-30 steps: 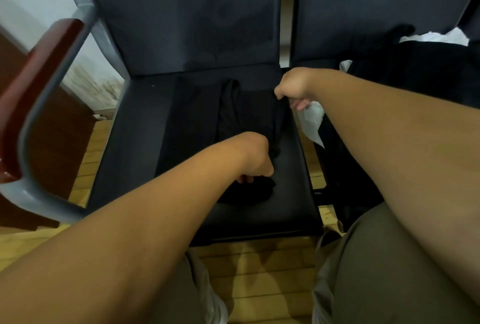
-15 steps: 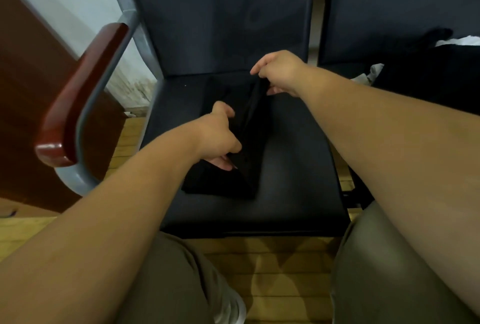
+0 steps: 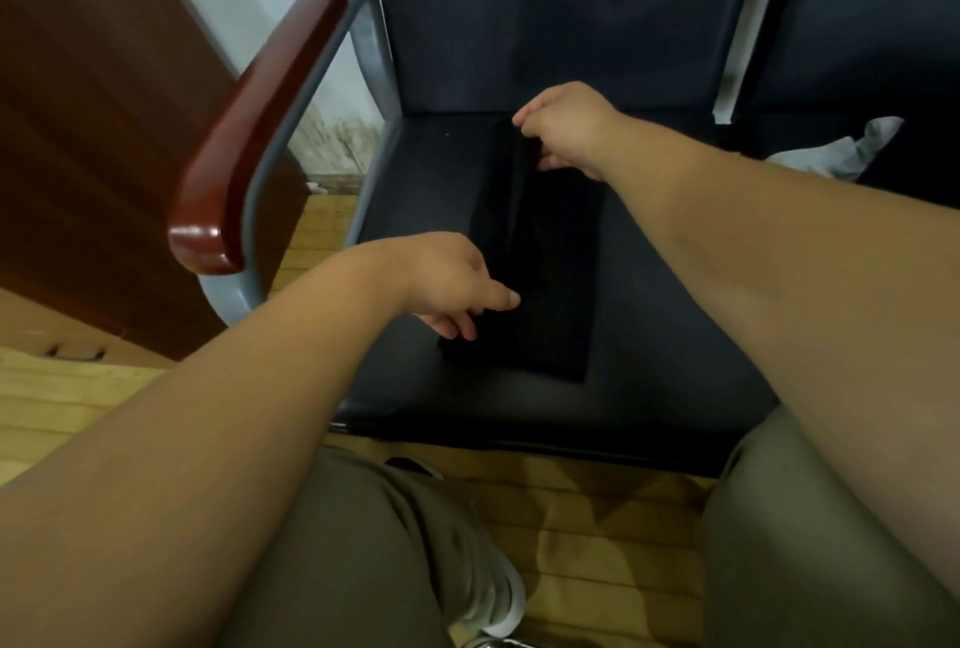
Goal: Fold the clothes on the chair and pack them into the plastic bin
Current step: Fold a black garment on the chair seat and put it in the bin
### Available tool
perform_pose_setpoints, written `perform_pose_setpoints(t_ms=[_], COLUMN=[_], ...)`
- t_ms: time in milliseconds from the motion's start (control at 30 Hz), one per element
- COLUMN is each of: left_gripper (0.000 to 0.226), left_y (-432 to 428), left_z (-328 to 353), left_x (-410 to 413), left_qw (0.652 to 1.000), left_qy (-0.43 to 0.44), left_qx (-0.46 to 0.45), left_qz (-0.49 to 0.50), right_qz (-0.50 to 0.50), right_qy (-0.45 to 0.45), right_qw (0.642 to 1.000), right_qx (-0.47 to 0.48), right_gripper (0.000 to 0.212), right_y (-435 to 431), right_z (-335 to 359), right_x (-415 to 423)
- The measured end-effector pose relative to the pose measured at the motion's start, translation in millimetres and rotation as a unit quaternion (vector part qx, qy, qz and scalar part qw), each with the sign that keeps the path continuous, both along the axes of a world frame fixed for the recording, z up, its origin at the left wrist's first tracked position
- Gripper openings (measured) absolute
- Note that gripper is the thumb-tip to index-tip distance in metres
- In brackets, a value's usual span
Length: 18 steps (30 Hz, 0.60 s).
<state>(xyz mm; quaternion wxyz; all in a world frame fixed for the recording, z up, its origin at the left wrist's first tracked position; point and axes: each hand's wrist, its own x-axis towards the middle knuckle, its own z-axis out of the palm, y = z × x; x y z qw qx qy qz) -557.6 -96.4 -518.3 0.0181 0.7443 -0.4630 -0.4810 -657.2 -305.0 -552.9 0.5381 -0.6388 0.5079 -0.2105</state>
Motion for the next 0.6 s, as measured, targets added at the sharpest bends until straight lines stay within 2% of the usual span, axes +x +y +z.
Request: perform_pose_setpoints(t_ms=[167,333,467,600], left_gripper=[0.043,0.029,0.031,0.034], left_y=[-4,-9,-10,-4], left_z=[-11,-8,6,19], left_x=[-12,-30,-28,-13], left_qw=[0.996,0.983,0.983,0.992], left_qy=[-0.085,-0.159,-0.158,-0.112], left_qx=[0.019,0.036,0.039,0.045], left_qz=[-0.035,-0.088,-0.083,-0.033], right_qz=[-0.003,-0.008,-0.017,-0.042], right_qy=[0.004,0.015,0.018,0.011], right_qw=[1.0,1.0,1.0,0.999], right_qx=[0.007,0.005,0.004,0.013], right_gripper=[0.017,0.018,0.019,0.02], right_y=[4,6,4,-1], right_z=[-5,-4,-1,1], right_x=[2,-6,-14,-21])
